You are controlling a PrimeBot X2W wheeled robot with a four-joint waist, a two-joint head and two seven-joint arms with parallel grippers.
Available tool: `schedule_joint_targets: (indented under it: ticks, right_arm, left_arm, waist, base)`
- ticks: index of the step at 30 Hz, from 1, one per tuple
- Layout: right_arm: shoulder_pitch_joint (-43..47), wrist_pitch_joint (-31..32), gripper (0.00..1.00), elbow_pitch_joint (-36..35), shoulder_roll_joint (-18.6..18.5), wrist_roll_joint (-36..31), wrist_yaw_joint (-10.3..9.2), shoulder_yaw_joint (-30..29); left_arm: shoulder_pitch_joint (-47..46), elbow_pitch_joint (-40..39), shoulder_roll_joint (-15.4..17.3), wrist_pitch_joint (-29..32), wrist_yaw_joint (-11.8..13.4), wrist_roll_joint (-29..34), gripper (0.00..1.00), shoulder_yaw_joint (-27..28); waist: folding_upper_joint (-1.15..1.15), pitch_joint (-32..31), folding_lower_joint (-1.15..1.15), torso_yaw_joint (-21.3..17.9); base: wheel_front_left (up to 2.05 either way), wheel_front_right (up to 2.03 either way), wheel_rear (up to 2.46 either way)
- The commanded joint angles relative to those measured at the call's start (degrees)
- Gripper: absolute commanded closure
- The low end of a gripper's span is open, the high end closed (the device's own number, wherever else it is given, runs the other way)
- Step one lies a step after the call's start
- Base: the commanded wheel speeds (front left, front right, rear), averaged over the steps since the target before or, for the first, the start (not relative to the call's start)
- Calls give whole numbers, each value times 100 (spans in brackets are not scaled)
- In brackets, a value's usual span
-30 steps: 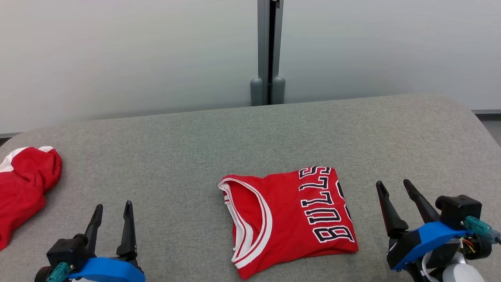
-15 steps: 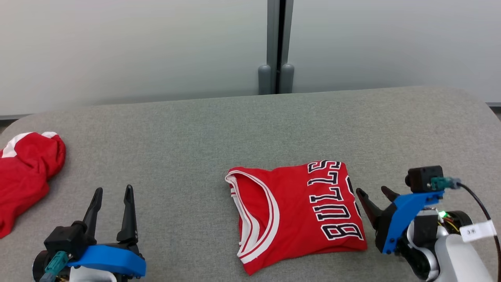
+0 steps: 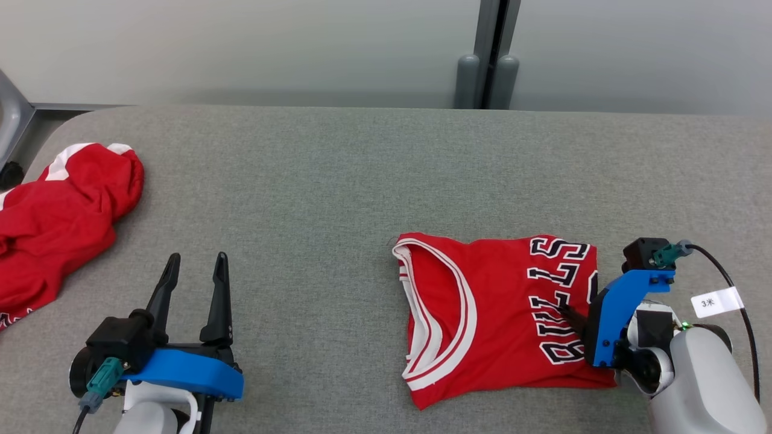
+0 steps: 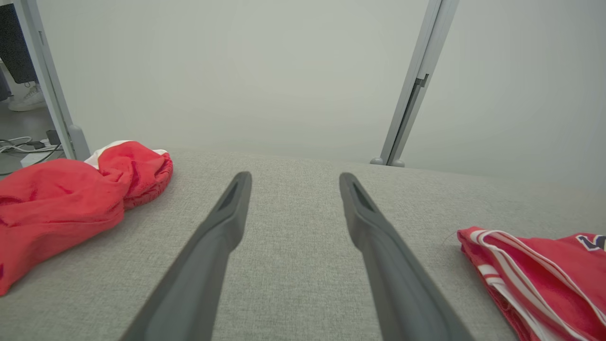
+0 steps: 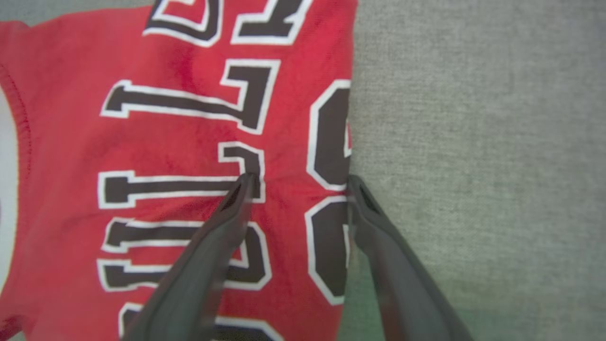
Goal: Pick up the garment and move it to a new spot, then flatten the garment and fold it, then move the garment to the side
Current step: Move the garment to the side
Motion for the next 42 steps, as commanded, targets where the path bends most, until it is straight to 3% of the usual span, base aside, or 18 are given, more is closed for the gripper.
schedule_joint_targets:
  ticks: [1, 3, 4, 5, 6, 7, 9, 15, 22, 27, 33, 42]
  right_arm:
    - [-47, 24, 0, 144, 23, -69, 1, -20]
    - [-17, 135, 0, 431, 55, -151, 1, 23]
    - [18, 219, 13, 575, 69, -185, 2, 60]
    - [56, 337, 60, 697, 95, -218, 2, 168]
    - [104, 433, 85, 769, 131, -243, 9, 302]
    - [133, 494, 100, 790, 152, -261, 15, 455]
    - [91, 461, 100, 669, 18, -263, 20, 728]
    - [-518, 99, 100, -209, -1016, -84, -7, 1716]
    - [-1558, -27, 100, -1062, -2303, 400, -1, 2799]
    - [-2322, -446, 100, -1033, -3054, 631, -1, 3156]
    - [-2911, -927, 100, -625, -3356, 480, -1, 3237]
    - [-3436, -1700, 100, 280, -3254, 58, -3, 2769]
  left_arm:
    - [-80, 13, -18, -25, -29, 31, 0, -26]
    - [-140, 28, -38, -25, -40, 51, 0, -39]
    - [-155, 34, -48, -25, -42, 56, 0, -47]
    - [-165, 44, -54, -25, -52, 62, 0, -45]
    - [-177, 47, -63, -25, -63, 65, 0, -48]
    - [-193, 46, -70, -25, -71, 60, 0, -46]
    - [-218, 40, -83, -24, -78, 62, 0, -32]
    - [-199, -91, -64, -25, -89, 75, 0, 86]
    - [-392, -470, 18, -25, -87, 96, 0, 299]
    - [-642, -906, 240, -17, -47, 148, 0, 423]
    - [-795, -1462, 513, 268, 32, 248, 0, 465]
    - [-840, -2228, 912, 788, 163, 344, 0, 610]
  waist:
    - [0, 81, -1, 93]
    - [0, 111, -1, 146]
    - [0, 119, -1, 162]
    - [0, 123, -1, 170]
    - [0, 128, -1, 172]
    - [0, 135, -1, 163]
    - [0, 149, -1, 111]
    - [0, 287, -1, -294]
    - [0, 841, -1, -1075]
    - [0, 1435, -1, -1774]
    - [0, 1999, -1, -2281]
    - [0, 2524, -1, -2629]
  base:
    - [0, 0, 0]
    - [0, 0, 0]
    - [0, 0, 0]
    - [0, 0, 0]
    - [0, 0, 0]
    - [0, 0, 0]
    - [0, 0, 0]
    - [0, 0, 0]
    - [0, 0, 0]
    - [0, 0, 0]
    - [0, 0, 0]
    - [0, 0, 0]
